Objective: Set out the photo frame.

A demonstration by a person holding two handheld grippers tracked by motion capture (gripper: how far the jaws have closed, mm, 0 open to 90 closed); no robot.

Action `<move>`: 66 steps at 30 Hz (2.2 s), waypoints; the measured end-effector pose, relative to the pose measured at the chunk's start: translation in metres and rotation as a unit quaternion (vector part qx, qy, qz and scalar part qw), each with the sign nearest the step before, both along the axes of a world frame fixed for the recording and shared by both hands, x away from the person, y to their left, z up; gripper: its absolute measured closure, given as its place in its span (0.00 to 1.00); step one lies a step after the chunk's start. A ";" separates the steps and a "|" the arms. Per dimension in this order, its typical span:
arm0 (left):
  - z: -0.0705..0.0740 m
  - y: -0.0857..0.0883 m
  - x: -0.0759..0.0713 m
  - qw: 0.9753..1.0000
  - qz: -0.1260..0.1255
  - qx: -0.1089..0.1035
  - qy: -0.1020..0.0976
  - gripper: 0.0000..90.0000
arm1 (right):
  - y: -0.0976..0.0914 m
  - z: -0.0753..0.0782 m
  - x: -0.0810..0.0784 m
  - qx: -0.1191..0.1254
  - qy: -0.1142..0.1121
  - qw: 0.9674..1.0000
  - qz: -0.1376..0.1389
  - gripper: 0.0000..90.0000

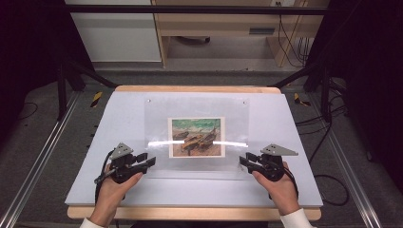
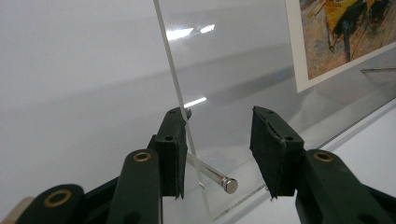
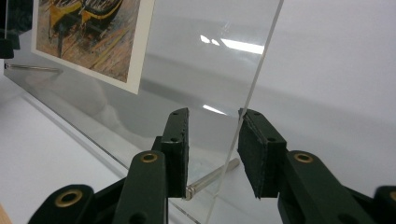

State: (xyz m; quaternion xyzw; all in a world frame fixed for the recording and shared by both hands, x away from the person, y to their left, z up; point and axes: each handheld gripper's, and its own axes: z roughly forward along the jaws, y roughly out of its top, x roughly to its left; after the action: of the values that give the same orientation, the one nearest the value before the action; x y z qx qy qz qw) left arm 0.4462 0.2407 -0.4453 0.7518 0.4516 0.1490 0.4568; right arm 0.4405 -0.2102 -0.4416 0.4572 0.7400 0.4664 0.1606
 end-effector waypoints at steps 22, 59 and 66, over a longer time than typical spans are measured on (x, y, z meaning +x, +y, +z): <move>-0.001 0.001 -0.004 1.000 -0.001 0.002 0.000 0.65 | 0.000 -0.001 -0.005 -0.004 -0.001 1.000 0.001 0.73; -0.002 0.000 -0.011 1.000 0.000 0.018 0.000 0.68 | -0.001 -0.004 -0.012 -0.009 0.001 1.000 0.006 0.77; -0.002 -0.001 -0.013 1.000 0.002 0.020 0.001 0.68 | -0.001 -0.003 -0.012 -0.011 0.000 1.000 0.007 0.78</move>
State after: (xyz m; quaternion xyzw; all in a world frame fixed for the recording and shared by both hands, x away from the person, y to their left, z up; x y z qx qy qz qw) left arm 0.4337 0.2397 -0.4471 0.7601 0.4503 0.1585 0.4409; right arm 0.4282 -0.2112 -0.4451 0.4501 0.7486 0.4592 0.1619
